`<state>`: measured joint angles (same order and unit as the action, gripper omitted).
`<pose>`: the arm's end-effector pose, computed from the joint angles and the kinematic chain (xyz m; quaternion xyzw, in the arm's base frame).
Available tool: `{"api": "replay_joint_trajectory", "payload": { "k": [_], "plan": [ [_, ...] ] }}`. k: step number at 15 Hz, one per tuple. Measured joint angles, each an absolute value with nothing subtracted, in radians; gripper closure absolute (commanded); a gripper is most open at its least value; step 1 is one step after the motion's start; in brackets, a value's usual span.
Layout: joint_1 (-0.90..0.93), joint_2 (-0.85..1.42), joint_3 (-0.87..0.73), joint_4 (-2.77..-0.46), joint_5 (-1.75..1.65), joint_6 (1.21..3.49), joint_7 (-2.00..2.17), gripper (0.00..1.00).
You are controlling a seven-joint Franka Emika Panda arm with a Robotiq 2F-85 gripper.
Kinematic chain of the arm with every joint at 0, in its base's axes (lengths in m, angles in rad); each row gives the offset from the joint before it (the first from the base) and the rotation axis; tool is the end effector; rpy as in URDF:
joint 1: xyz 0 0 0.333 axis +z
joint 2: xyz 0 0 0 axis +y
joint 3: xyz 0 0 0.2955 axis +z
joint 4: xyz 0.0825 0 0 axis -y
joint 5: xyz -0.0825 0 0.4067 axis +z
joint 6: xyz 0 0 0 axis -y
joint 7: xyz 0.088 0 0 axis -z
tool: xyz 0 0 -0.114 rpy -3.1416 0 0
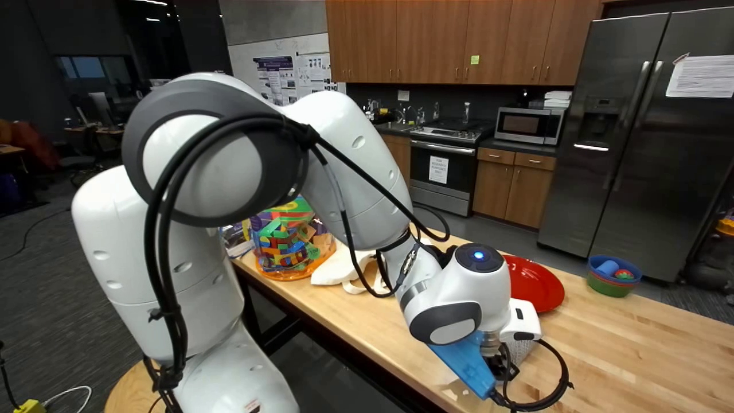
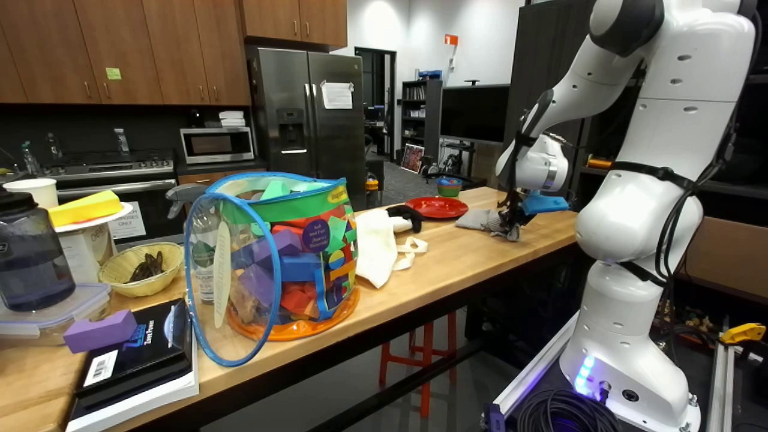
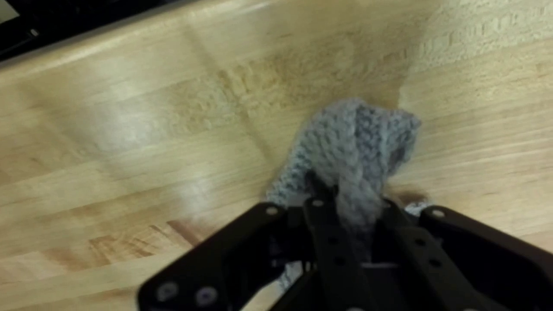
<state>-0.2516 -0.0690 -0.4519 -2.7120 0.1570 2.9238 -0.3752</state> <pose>0.3344 -0.2915 0.2269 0.9616 -0.2354 0.1375 0.0331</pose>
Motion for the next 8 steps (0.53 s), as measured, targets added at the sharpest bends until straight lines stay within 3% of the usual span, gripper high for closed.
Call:
{"api": "replay_joint_trajectory", "payload": {
  "k": [8],
  "plan": [
    [-0.183,-0.067,-0.42,-2.711,0.162,2.925,-0.388,0.96]
  ]
}}
